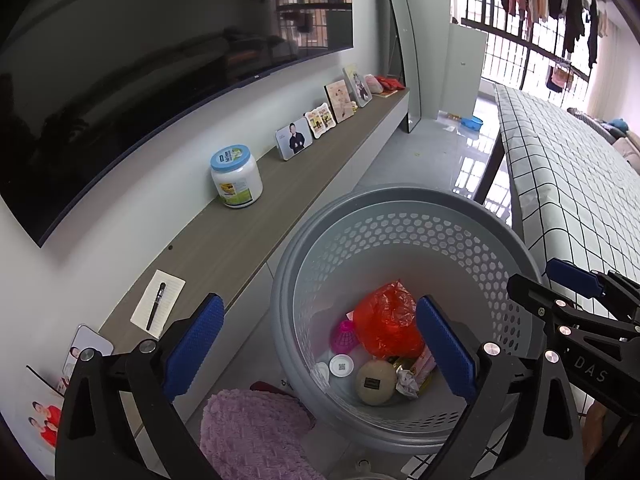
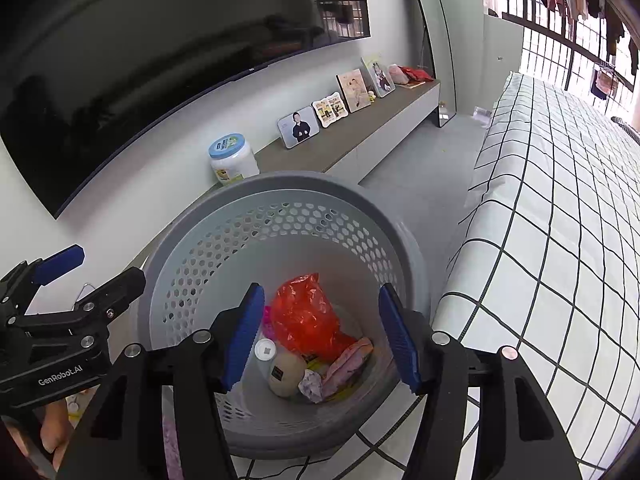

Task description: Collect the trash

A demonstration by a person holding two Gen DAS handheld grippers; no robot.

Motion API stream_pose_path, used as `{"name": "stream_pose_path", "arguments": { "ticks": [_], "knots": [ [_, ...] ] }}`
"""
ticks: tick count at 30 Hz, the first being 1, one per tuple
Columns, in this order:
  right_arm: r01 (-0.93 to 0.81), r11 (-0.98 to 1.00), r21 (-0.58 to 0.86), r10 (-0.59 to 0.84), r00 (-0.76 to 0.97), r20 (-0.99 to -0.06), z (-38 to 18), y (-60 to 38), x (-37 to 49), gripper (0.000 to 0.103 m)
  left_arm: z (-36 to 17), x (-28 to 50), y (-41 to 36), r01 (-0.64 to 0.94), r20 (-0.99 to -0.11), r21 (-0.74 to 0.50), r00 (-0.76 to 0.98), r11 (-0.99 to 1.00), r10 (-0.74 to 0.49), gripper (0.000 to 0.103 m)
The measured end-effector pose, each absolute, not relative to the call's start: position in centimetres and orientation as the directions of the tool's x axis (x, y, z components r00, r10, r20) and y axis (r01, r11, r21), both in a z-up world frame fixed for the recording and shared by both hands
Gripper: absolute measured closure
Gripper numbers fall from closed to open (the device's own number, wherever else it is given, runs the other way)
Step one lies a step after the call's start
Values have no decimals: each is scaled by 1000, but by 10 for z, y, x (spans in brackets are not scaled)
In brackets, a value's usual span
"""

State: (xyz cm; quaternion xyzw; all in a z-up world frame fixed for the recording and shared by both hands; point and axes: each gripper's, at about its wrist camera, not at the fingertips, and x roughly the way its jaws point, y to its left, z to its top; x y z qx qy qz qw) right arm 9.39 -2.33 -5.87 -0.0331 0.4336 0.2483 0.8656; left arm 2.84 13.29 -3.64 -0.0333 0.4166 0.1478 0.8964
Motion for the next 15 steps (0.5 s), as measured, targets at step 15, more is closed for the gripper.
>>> {"name": "stream_pose_path", "arguments": {
  "ticks": [15],
  "knots": [
    [-455,876,161,401,501,-767,-59,-26,94,45,-35,26,135,-307,-755,68,606,949,251,7]
  ]
}}
